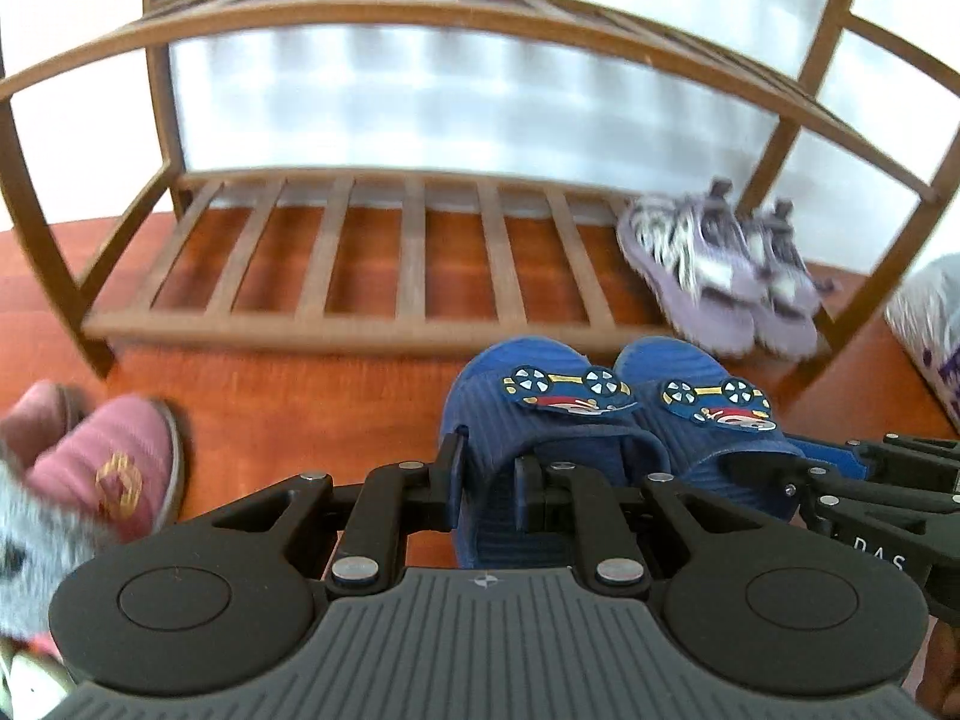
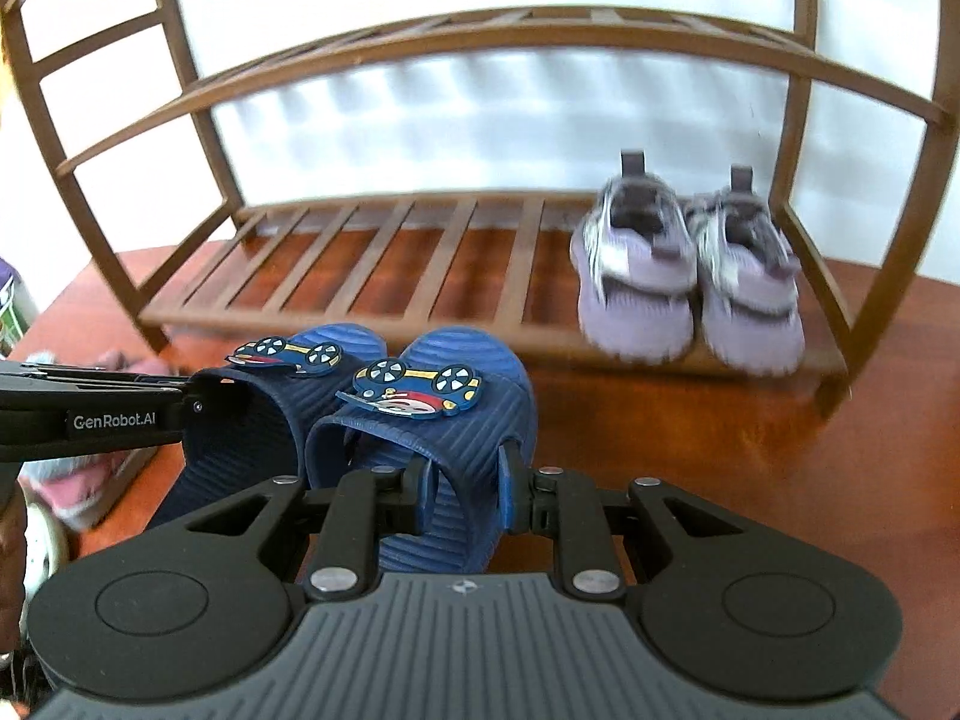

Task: Organize scattered shoes
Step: 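Carry both blue slides onto the rack shelf beside the lavender sandals, then lower the blue slides onto the shelf and open both tools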

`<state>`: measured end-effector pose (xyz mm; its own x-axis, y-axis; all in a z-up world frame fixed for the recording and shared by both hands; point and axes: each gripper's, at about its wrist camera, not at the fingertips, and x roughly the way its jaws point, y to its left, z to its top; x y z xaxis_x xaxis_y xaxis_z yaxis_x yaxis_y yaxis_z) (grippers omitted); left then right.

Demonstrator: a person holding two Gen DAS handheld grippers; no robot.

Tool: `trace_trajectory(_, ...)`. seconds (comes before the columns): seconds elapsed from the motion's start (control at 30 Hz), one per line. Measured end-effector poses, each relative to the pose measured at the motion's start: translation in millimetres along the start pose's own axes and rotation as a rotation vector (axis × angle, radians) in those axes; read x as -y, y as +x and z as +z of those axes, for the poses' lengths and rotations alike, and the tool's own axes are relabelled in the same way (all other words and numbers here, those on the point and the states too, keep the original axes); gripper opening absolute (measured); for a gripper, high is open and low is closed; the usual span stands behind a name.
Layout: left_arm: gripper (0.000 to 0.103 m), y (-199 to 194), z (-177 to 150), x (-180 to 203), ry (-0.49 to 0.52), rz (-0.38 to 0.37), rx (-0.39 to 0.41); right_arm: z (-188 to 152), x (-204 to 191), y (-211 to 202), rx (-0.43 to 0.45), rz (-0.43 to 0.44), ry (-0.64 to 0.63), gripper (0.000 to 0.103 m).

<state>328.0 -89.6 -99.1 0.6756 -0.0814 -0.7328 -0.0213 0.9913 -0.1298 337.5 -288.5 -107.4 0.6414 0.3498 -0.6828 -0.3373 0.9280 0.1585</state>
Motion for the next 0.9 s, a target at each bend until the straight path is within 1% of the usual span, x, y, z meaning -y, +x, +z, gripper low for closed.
trace_trajectory(0.17, 0.018, 24, 22, -2, -0.007, 0.007, 0.01, 31, 10, 26, 0.03, -0.008, 0.003, 0.023)
trace_trajectory(0.43, 0.018, 60, 53, -7, -0.019, 0.018, 0.024, 59, 21, 69, 0.045, -0.019, 0.017, 0.023)
trace_trajectory(0.63, 0.019, 94, 68, -14, -0.045, 0.023, 0.028, 71, 25, 101, 0.062, -0.034, 0.022, 0.023)
trace_trajectory(0.9, 0.019, 126, 81, -23, -0.034, 0.023, 0.023, 84, 28, 134, 0.089, -0.061, -0.038, 0.023)
